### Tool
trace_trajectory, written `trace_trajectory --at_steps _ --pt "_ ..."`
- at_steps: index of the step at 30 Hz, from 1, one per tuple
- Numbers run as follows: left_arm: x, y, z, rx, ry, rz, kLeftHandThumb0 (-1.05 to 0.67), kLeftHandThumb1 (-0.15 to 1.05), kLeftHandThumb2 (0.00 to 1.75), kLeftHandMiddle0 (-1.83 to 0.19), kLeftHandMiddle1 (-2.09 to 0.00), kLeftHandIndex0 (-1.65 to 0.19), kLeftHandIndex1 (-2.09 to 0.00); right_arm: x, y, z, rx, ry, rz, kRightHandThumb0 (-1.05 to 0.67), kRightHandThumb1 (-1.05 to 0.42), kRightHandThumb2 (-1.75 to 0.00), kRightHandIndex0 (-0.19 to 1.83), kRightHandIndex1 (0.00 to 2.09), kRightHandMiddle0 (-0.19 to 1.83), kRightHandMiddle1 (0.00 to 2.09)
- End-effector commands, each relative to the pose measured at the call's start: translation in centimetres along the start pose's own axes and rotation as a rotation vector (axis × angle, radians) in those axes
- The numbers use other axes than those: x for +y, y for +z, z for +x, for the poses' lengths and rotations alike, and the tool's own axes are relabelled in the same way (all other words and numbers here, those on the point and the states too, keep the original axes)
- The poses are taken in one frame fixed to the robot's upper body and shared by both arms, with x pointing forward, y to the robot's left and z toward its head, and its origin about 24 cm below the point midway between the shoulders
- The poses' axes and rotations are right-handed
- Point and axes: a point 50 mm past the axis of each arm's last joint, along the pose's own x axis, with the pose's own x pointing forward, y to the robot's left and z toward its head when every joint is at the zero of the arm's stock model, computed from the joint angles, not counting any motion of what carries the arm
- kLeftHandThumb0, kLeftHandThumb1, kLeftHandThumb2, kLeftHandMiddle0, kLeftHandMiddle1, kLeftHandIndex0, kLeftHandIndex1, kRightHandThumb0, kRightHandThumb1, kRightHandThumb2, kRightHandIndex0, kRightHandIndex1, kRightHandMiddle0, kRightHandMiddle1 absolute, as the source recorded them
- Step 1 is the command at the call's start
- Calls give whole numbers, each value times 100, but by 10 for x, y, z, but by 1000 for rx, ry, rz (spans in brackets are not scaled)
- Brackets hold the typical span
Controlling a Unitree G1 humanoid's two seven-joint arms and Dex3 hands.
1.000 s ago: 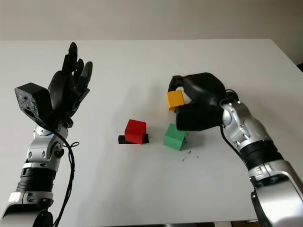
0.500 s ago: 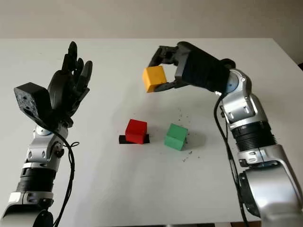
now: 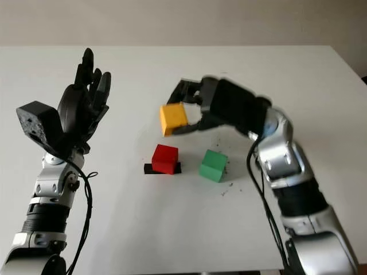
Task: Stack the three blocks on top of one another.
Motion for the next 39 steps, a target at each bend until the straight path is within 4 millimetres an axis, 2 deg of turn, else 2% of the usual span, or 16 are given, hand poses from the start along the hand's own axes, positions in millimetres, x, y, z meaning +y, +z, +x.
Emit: trace_trajectory --at_steps 1,17,27,39 --pt "-1 0 -2 -3 4 -4 -70 105 44 18 -5 16 -5 3 5 -3 -18 6 -7 -43 -98 -5 31 3 27 170" --pt "-2 -1 -4 4 4 -17 -67 105 42 19 -4 17 -5 25 8 1 39 18 135 -40 -98 -6 31 4 24 169" --pt "-2 0 -4 1 7 -12 -68 105 41 19 -5 16 -6 30 2 8 79 9 123 -43 -98 -5 32 4 25 166" --pt "-2 0 -5 4 10 -27 -68 105 40 19 -5 18 -5 31 -5 7 100 29 87 -43 -98 -5 33 5 25 169"
